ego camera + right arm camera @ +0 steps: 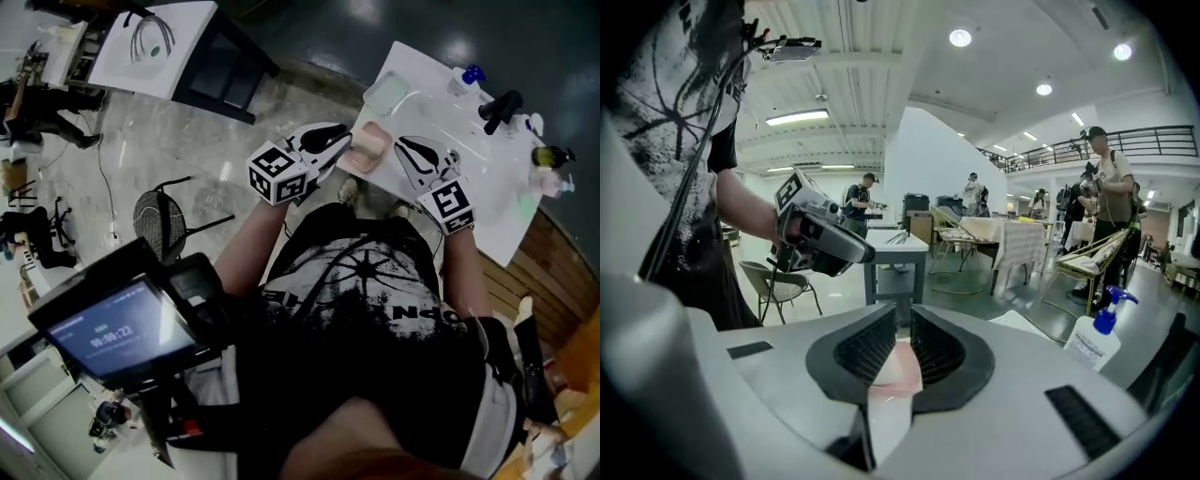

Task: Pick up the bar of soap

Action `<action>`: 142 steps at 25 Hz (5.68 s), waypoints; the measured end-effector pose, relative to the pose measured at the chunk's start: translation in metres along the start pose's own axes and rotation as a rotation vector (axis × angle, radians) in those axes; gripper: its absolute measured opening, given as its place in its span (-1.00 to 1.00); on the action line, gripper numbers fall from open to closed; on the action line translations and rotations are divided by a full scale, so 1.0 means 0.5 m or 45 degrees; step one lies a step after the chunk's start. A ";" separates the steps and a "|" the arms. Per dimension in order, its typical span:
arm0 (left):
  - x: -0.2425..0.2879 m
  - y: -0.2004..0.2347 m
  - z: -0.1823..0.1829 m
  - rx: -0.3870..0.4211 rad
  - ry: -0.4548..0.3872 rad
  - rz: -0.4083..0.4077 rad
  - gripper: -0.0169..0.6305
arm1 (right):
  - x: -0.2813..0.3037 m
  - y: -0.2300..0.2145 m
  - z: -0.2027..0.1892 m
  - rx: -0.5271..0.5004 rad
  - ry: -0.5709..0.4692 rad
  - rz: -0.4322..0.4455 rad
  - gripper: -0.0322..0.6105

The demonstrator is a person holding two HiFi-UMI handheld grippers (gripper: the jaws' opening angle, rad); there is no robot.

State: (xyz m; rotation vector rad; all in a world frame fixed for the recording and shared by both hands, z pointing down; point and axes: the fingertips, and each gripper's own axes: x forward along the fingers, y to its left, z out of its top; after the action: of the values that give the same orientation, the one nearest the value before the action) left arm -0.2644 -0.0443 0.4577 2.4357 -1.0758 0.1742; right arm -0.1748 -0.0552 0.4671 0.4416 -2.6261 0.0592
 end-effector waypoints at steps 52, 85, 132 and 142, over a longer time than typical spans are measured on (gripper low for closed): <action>0.139 0.109 -0.243 -0.466 0.481 -0.413 -0.38 | 0.284 0.064 -0.177 -0.283 0.486 0.134 -0.23; 0.140 0.071 -0.062 -0.275 0.309 -0.410 -0.40 | 0.219 -0.011 -0.039 -0.459 0.363 -0.050 -0.24; 0.355 -0.311 0.081 0.042 0.310 -0.763 -0.41 | -0.215 -0.155 -0.046 -0.410 0.352 -0.550 -0.24; 0.486 -0.455 0.018 0.097 0.392 -0.902 -0.41 | -0.369 -0.196 -0.174 -0.314 0.392 -0.688 -0.24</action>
State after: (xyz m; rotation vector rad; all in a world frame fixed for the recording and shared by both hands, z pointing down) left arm 0.0667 -0.0777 0.4382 2.5830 -0.0502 0.3388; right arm 0.0497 -0.0828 0.4558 0.9499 -2.1030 -0.3398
